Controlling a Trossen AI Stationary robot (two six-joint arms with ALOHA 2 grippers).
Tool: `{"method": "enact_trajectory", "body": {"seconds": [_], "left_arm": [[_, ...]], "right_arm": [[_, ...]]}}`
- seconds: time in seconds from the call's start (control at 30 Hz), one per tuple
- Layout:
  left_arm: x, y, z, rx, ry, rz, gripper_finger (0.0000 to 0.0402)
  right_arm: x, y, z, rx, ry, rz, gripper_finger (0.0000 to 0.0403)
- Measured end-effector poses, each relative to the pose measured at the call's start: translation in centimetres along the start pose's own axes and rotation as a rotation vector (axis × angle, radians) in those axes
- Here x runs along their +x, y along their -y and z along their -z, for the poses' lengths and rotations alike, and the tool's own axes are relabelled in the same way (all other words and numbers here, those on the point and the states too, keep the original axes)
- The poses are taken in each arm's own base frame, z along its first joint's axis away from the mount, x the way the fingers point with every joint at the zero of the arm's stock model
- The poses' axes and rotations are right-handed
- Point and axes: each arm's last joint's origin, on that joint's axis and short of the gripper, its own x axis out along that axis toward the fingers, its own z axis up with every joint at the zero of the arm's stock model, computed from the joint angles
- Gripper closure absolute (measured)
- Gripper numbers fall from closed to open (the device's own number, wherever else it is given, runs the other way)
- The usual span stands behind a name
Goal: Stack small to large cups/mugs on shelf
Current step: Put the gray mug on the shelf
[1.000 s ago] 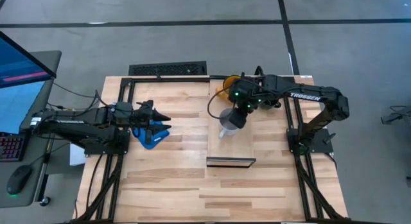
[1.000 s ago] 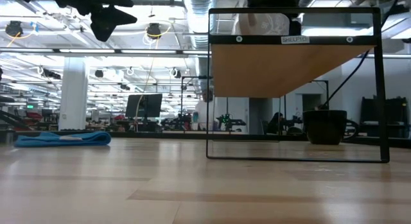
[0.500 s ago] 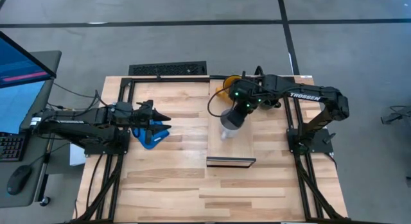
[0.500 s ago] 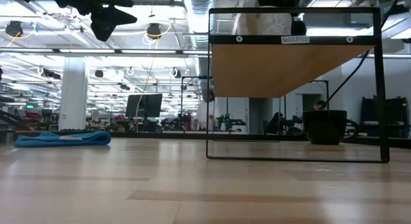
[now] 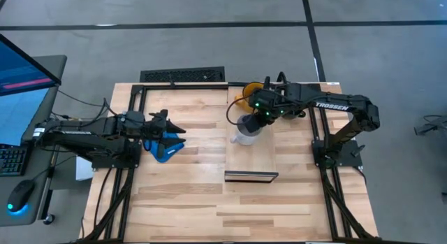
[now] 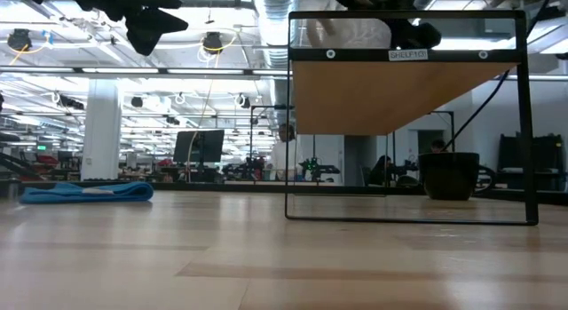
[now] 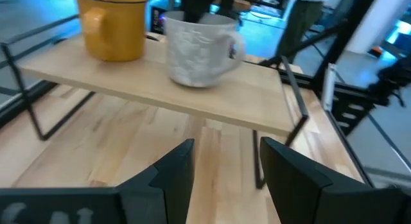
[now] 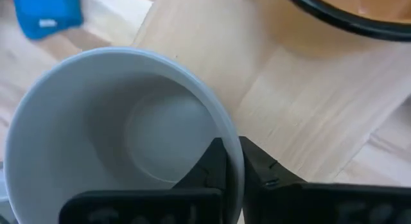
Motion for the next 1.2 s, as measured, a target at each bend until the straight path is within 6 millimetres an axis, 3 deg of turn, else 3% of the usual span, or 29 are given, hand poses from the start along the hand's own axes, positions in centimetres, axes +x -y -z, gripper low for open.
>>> {"method": "enact_trajectory", "body": {"seconds": [0.23, 0.63, 1.07, 1.2], "left_arm": [[0.0, 0.3, 0.2, 0.073, -0.032, 0.095, 0.0235], [0.0, 0.4, 0.3, 0.126, -0.042, 0.144, 0.0235], [0.0, 0.4, 0.3, 0.145, -0.040, 0.145, 0.0235], [0.0, 0.4, 0.3, 0.145, -0.040, 0.144, 0.0235]], "right_arm": [[-0.1, -0.1, 0.3, 0.140, 0.010, 0.023, 0.0375], [-3.4, -0.3, 0.3, 0.241, 0.097, 0.090, 0.0375], [-3.4, -0.4, 1.6, 0.337, 0.091, 0.180, 0.0375], [-2.4, -0.6, 1.4, 0.356, 0.076, 0.213, 0.0375]]}}
